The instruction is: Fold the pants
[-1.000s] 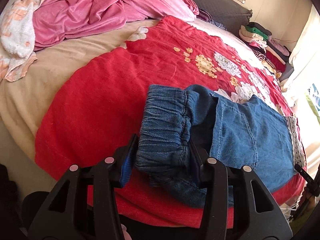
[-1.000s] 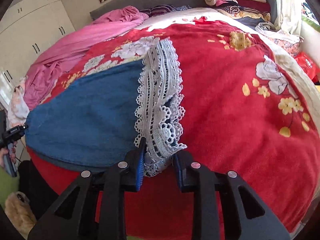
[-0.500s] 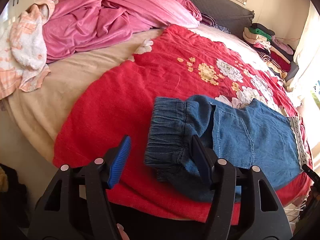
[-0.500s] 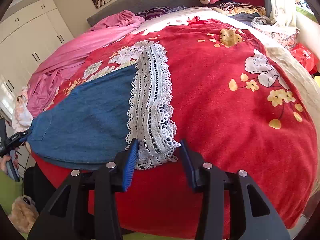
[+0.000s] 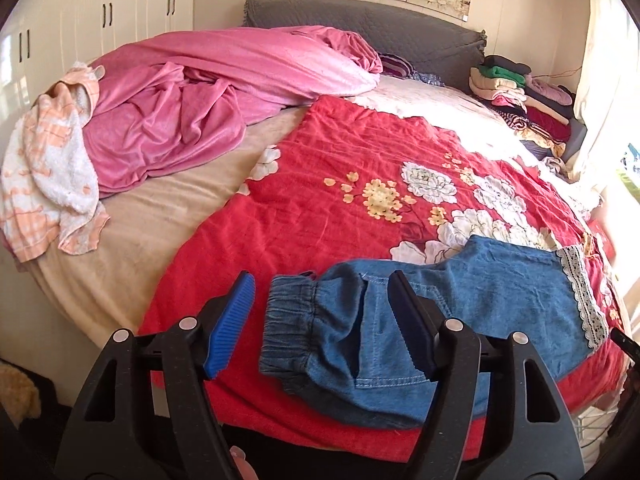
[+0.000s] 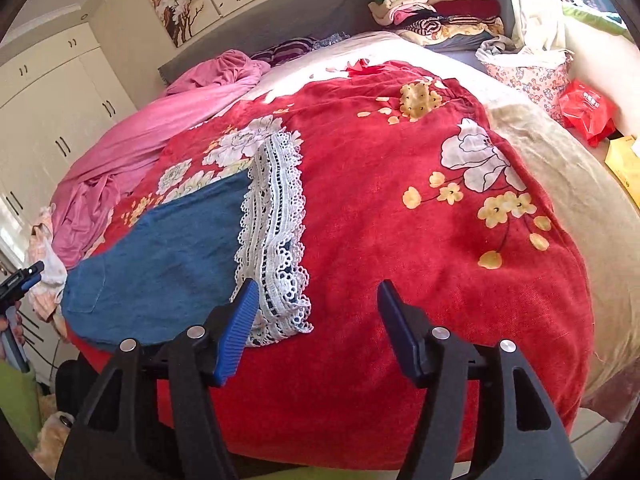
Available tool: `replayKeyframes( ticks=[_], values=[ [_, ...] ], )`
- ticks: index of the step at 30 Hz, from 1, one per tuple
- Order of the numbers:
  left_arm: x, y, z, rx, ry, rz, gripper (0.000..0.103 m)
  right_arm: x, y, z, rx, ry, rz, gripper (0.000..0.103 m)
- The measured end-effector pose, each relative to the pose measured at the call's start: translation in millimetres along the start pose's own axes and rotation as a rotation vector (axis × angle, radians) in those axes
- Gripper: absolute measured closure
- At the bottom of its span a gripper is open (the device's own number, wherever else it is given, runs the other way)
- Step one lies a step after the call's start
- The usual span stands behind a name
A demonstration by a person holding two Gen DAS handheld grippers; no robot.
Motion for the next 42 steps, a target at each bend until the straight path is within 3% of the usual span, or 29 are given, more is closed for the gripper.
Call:
replayKeyframes(
  ticks=[5,11,18,22,30,42],
  values=[
    [-49,25,8,-0.022,-0.069,0.066,0.041,13,11,-12,-0.042,0.014,-0.032,0.029],
    [-143,44,35,-0.002,-0.194,0.2,0.041,20,19,-23,-0.08,0.023,-0.054,0.027],
    [-241,37,70,0.049,-0.304,0.344,0.04,16,10,-13,-0.059,0.021,-0.037,0.027],
    [-282,26,85,0.069,-0.324,0.432,0.038,14,4,-5,-0.036,0.021,-0.035,0.027],
    [-335,11,113,0.105,-0.358,0.518,0.036,16,1,14,-0.002,0.046,-0.001,0.027],
    [-377,-5,155,0.154,-0.463,0.597,0.033,28,3,42,0.048,0.061,0.012,0.027]
  ],
)
Point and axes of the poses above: each gripper's, at about its wrist camera, not at the fingertips, and z roughly the way its jaws point, x to its left, y to its top, the point moved 6 cm from there along z, roughly the way its jaws point
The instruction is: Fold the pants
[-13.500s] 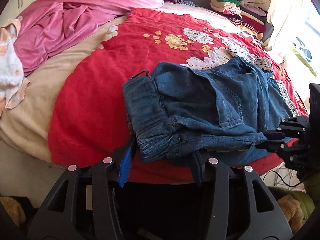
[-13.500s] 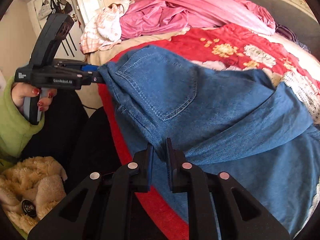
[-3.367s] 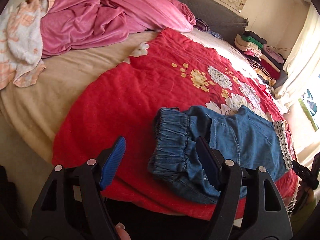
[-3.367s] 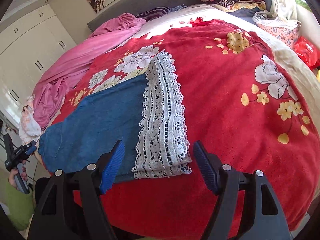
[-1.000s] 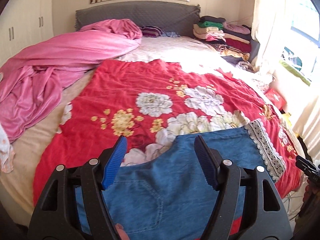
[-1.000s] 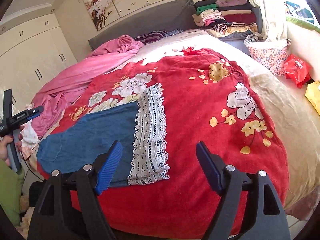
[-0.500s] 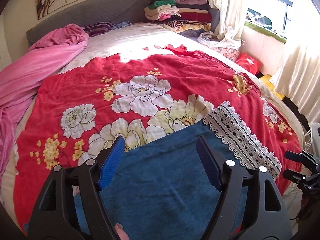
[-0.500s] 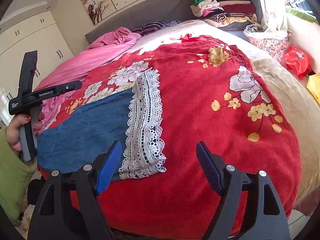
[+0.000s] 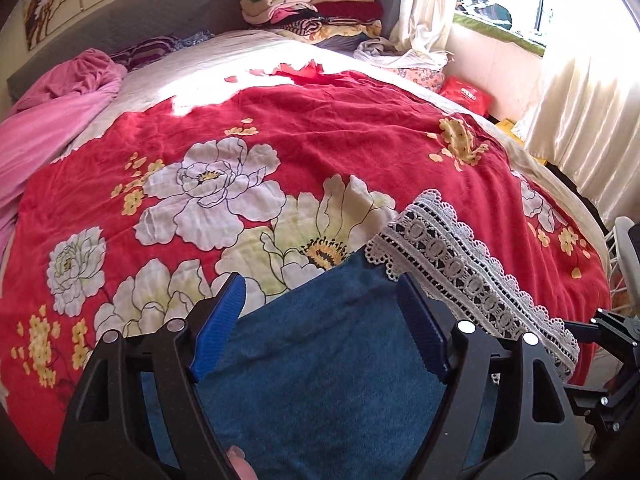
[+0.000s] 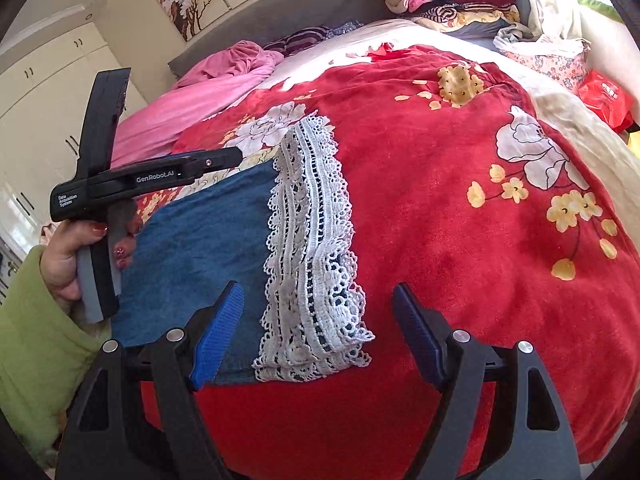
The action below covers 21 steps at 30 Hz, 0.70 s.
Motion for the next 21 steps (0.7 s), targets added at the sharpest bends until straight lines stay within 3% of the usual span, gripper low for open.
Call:
replayKeyframes(
  ticks=[9,14,21],
  values=[
    [-4,5,35,0.04,-0.096,0.042,0.033,7,-1,17,0.021,0.054,0.001,0.028],
    [-5,2,45,0.054,-0.147,0.039,0.033,17,-1,25,0.048,0.12,0.0,0.052],
    [-11,-2,54,0.076,-0.236,0.06,0.035,24,-3,38,0.072,0.167,0.018,0.056]
  ],
)
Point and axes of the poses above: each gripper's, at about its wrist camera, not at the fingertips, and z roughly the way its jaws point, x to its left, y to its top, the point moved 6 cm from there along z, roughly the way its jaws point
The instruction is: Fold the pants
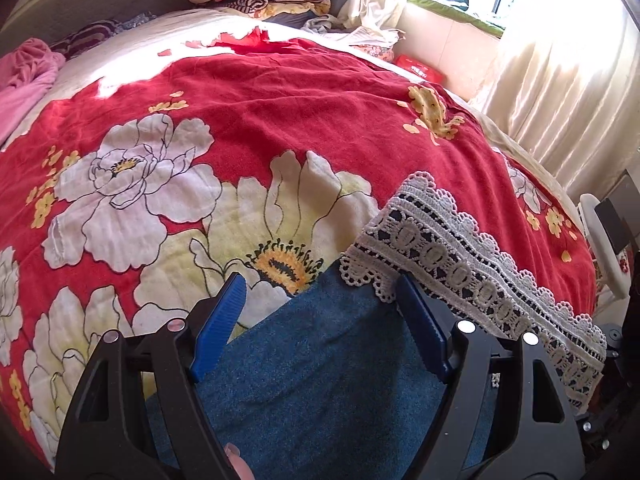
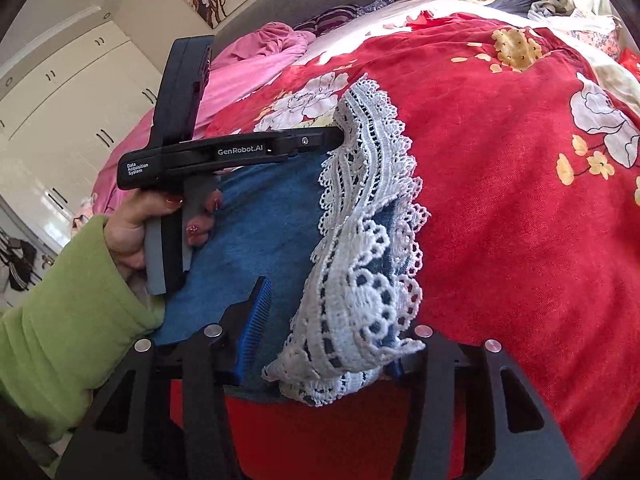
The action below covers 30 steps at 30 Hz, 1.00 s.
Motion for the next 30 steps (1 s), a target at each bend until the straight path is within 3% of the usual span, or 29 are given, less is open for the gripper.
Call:
replayKeyframes(
  ticks=[7,9,14,24,30],
  values=[
    [-8,-4,9,0.033,-0.118,-0.021,0.059,0,4,6,0.007,0.03,0.013,0.073],
    [-14,-4,6,0.03,-0.154,-0.02,0.079,3,6,8,0.008,0.033,0.008,0.077],
    [-18,-4,-5,0.012,-0.136,-0.004,0.089,17,13,3,-0.016,0.02,-0.043,0.082],
    [0,-9,-63,-0.134,-0.204,-0.134,0.092,82,29,-12,-0.063,0.022,-0.253,0.082],
    [34,-33,-113,-0.203,-0.136,-0.192,0.091,130,22,2,-0.03,0.063,-0.372,0.082]
  ],
)
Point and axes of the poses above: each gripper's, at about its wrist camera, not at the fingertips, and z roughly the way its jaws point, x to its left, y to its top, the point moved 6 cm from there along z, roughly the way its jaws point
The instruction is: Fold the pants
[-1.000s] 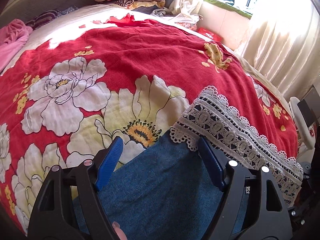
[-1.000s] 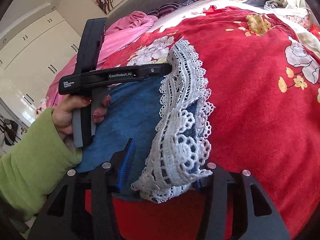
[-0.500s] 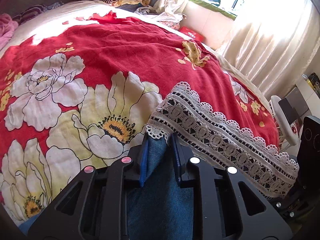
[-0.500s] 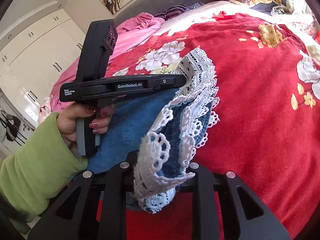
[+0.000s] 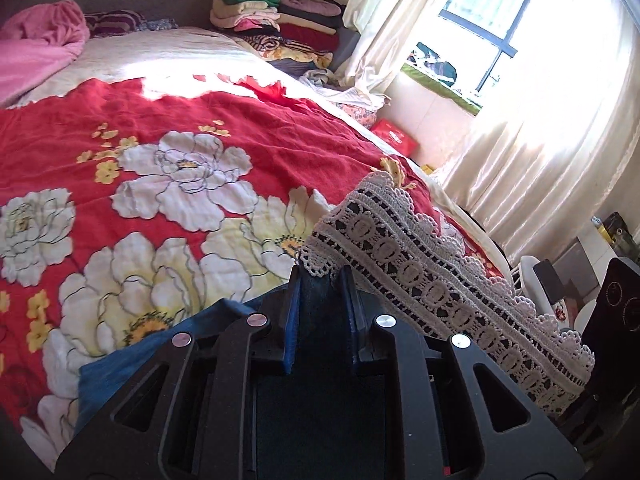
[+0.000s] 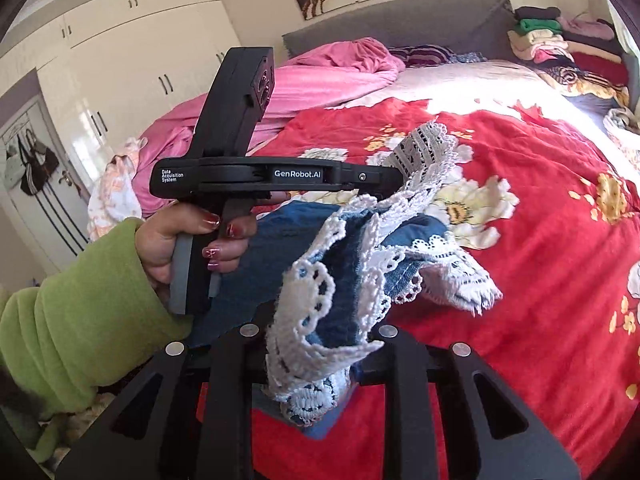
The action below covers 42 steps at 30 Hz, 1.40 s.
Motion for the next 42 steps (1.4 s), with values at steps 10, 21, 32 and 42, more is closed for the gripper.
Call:
replayKeyframes(
  ticks=[10,21,32,42],
  values=[
    [87,-32,-70,-0.063,0.088,-0.355,0.064,58,-22,66,0.169,-0.076,-0.219,0.082],
    [98,-92,-128,-0.11,0.123,-0.405,0.05,107,-64,110,0.27,-0.258,-0.656,0.068],
    [82,-142,-148,-0.071,0.181,-0.386,0.044,109,-64,64,0.258,0.001,-0.528,0.041],
    [37,-163,-139,0.001,0.141,-0.328,0.043,-33,-10,36,0.136,-0.046,0.099,0.033]
  ],
)
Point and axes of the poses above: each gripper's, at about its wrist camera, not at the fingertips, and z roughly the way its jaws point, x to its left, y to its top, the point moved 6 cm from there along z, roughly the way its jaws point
